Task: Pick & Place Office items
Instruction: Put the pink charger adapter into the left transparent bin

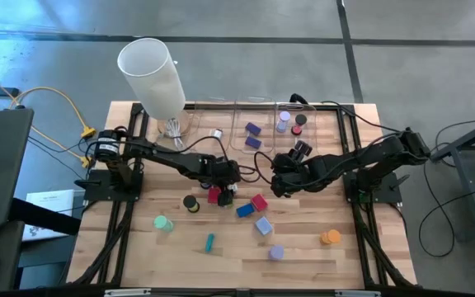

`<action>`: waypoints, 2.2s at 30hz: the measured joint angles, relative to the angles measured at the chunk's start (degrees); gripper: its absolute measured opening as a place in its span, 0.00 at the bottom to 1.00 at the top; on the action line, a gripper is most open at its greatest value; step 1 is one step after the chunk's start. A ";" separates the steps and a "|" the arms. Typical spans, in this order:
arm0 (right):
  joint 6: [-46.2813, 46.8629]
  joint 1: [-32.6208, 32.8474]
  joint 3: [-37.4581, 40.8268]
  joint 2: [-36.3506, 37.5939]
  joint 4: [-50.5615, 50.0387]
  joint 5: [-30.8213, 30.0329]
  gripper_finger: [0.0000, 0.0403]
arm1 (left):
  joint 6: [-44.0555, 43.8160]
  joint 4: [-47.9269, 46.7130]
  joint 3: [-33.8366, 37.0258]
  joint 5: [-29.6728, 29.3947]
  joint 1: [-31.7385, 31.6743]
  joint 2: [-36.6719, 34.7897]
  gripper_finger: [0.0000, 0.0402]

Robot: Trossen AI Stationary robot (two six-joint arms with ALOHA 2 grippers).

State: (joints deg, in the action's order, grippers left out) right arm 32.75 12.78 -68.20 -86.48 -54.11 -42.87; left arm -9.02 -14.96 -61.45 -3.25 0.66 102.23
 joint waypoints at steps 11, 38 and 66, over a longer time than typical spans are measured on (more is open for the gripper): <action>0.00 0.00 0.00 0.00 0.37 -0.02 0.52 | 0.18 0.55 0.04 0.67 0.58 0.90 0.40; 3.01 1.86 0.00 0.00 -2.30 -3.93 0.52 | -3.15 -4.87 0.04 -10.15 3.46 -18.84 0.31; 3.45 3.85 0.02 0.00 -2.23 -6.51 0.52 | -24.41 -18.38 0.02 -13.99 -20.38 -12.42 0.31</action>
State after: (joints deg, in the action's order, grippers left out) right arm 36.21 16.62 -68.18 -86.48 -56.33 -49.39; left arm -33.43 -33.33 -61.43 -17.24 -19.73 89.81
